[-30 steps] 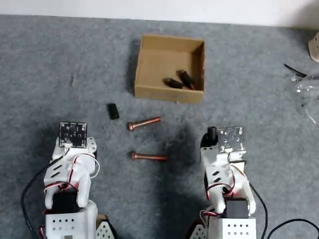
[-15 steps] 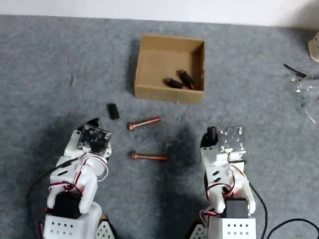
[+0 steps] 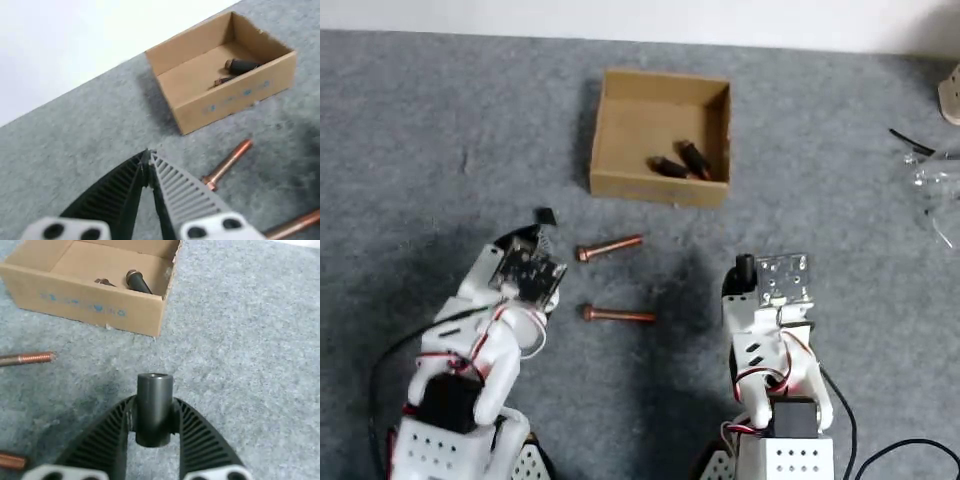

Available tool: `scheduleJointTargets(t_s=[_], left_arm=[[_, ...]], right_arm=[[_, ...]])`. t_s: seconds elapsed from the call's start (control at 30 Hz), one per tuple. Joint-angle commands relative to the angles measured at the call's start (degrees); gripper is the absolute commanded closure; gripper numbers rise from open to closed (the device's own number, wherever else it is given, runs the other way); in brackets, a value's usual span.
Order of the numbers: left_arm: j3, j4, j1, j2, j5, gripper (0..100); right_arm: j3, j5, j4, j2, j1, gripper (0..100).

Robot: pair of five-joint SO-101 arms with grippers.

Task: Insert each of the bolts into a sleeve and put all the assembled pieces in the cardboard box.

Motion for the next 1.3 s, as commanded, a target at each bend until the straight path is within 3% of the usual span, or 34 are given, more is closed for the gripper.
scheduleJointTargets(t_s=[0.0,0.17,0.3,0.43,0.57,0.9,0.97,1.27], left_arm=[[-16.31,-0.09,1.63,19.47,-5.01,99],[-26.15,0.18,2.15,37.93,-21.1,99],[-28.0,0.09,4.26,50.33,-27.25,99],[-27.91,0.79,7.96,58.59,-27.52,99],[-30.73,6.51,11.47,64.48,-27.43,99],[-51.21,20.84,7.78,84.53,-29.36,90],[-54.2,21.89,7.52,88.04,-32.35,92],[-62.9,22.24,7.69,101.05,-32.88,92]], right_arm=[[8.57,0.79,-2.59,-1.19,0.66,99.5],[8.57,0.88,-2.59,-1.19,0.84,99.5],[8.57,0.88,-2.68,-1.19,0.66,99.5],[8.57,0.88,-3.65,-1.1,0.75,99.5],[8.57,0.88,-3.65,-1.1,0.75,99.5],[8.57,0.88,-3.74,-1.1,0.66,99.5],[8.57,0.88,-3.74,-1.1,0.66,99.5],[8.57,0.88,-3.91,-1.1,0.57,99.5]])
